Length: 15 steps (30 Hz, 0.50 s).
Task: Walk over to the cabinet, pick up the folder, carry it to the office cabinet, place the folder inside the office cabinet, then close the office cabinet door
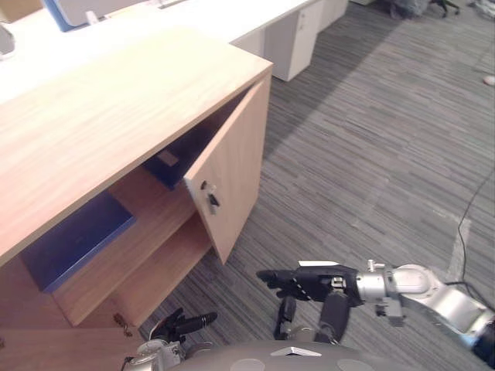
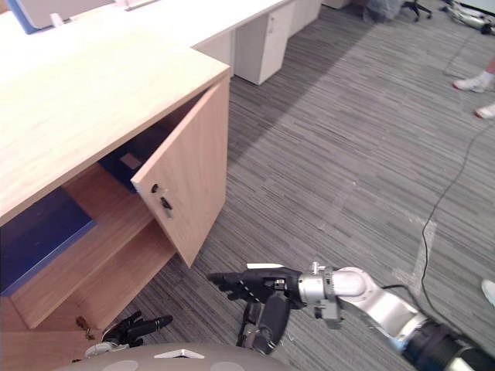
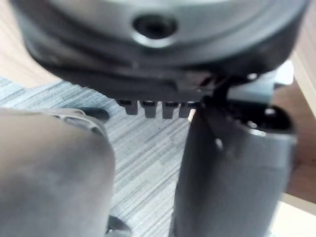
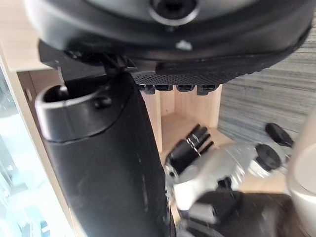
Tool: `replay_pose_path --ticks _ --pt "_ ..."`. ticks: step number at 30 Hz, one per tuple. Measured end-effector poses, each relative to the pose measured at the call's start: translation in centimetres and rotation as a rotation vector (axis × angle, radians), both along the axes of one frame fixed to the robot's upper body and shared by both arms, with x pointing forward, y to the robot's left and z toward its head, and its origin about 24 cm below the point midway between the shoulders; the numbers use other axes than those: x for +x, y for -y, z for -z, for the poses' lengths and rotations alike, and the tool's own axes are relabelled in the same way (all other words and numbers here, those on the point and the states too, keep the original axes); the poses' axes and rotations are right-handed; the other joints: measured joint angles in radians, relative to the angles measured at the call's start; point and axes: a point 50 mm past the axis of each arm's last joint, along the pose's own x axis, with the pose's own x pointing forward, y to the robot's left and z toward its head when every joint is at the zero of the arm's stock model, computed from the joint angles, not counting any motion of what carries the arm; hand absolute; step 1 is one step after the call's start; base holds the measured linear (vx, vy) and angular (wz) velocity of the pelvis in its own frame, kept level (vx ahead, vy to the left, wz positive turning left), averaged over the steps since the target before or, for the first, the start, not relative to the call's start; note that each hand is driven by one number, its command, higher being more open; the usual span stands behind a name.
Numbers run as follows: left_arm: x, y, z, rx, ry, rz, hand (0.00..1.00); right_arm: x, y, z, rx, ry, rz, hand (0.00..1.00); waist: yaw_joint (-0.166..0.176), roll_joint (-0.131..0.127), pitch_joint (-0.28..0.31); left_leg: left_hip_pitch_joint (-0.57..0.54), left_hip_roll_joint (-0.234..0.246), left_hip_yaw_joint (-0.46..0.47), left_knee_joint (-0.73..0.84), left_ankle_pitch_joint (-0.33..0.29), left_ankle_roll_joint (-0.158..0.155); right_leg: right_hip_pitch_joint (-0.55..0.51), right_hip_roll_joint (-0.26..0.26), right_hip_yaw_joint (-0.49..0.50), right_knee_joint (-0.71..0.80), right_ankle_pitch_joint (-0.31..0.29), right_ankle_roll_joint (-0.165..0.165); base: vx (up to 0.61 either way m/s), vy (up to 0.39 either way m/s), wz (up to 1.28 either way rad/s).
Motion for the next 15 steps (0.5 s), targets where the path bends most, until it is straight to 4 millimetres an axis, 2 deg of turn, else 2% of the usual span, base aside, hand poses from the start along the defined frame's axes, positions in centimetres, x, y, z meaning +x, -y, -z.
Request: replay_pose_path --ticks 3,5,7,8,9,10,12,15 --pt "0.2 0.8 0.1 -0.013 -0.001 0.046 1.00 1.2 0.5 4.0 -0.070 0.015 0.307 1.00 0.008 0.020 -0.004 -0.048 -0.024 -0.102 0.027 0.004 0.012 0.032 -0.041 -0.093 0.006 -0.010 0.012 -0.02 0.104 0.85" --pt "0.2 1.4 0.2 -0.020 -0.005 0.072 1.00 1.1 1.2 6.2 -0.145 -0.005 0.461 1.00 0.014 0.037 -0.004 -0.070 -0.040 -0.177 0.051 0.000 0.024 0.070 -0.064 -0.161 0.007 -0.021 0.027 0.01 0.113 1.18" --pt "0.5 2.1 0.2 -0.019 -0.004 0.113 1.00 0.2 1.9 8.7 -0.277 -0.038 0.645 1.00 0.037 0.061 -0.001 -0.100 -0.064 -0.261 0.100 -0.016 0.041 0.077 -0.124 -0.231 0.126 -0.085 0.048 0.05 0.220 1.14" --pt "0.4 2.1 0.2 -0.014 -0.003 0.117 1.00 -0.1 2.0 9.3 -0.304 -0.053 0.679 1.00 0.037 0.063 0.001 -0.101 -0.073 -0.283 0.109 -0.016 0.041 0.075 -0.142 -0.239 0.177 -0.101 0.054 0.10 0.248 1.03" --pt "0.2 2.1 0.2 -0.004 -0.009 0.113 1.00 -0.8 1.8 10.4 -0.344 -0.084 0.739 1.00 0.034 0.064 0.003 -0.104 -0.083 -0.324 0.122 -0.020 0.046 0.069 -0.181 -0.214 0.267 -0.128 0.048 0.09 0.161 1.05" --pt "0.2 1.9 0.2 0.012 -0.009 0.118 1.00 -1.6 1.5 11.3 -0.375 -0.122 0.787 1.00 0.035 0.061 0.004 -0.105 -0.097 -0.361 0.122 -0.018 0.048 0.060 -0.198 -0.140 0.327 -0.130 0.044 0.09 0.174 1.04" --pt "0.6 1.4 -0.1 0.043 0.007 0.133 1.00 -2.4 0.9 12.3 -0.387 -0.181 0.861 1.00 0.036 0.049 0.004 -0.123 -0.110 -0.415 0.134 -0.016 0.048 0.060 -0.197 -0.036 0.346 -0.130 0.044 0.06 0.148 0.89" --pt "1.3 0.6 -0.5 0.089 0.030 0.129 1.00 -3.0 0.5 13.4 -0.396 -0.274 1.024 1.00 0.035 0.015 0.021 -0.175 -0.126 -0.500 0.168 -0.015 0.045 0.060 -0.181 0.081 0.351 -0.131 0.039 0.03 0.057 0.79"
